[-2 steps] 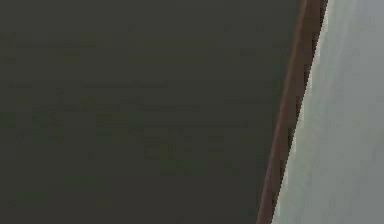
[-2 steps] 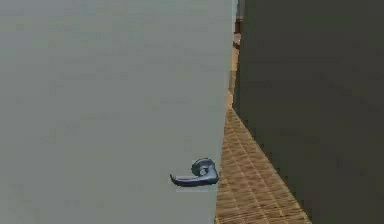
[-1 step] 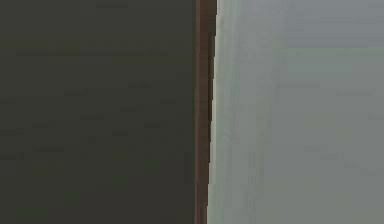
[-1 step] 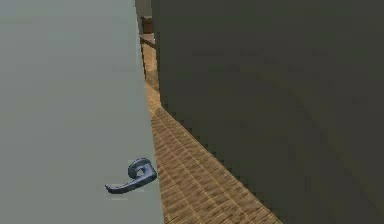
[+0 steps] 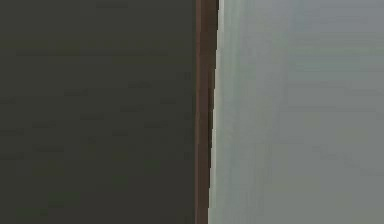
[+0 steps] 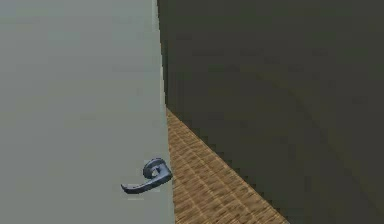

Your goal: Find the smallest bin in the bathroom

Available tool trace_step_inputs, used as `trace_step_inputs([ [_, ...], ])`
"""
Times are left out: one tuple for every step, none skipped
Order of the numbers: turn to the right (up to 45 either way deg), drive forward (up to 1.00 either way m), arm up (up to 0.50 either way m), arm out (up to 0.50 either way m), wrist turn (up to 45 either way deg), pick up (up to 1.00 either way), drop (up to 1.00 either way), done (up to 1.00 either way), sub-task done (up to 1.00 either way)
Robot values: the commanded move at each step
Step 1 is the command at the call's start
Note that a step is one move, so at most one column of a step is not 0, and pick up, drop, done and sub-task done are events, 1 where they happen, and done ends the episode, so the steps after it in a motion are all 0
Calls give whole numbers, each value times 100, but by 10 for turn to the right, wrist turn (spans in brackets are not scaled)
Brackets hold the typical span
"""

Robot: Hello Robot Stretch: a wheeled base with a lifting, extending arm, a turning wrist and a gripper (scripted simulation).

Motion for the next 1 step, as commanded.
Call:
trace_step_inputs([
  [-450, 0, 0, 0, 0, 0, 0, 0, 0],
])
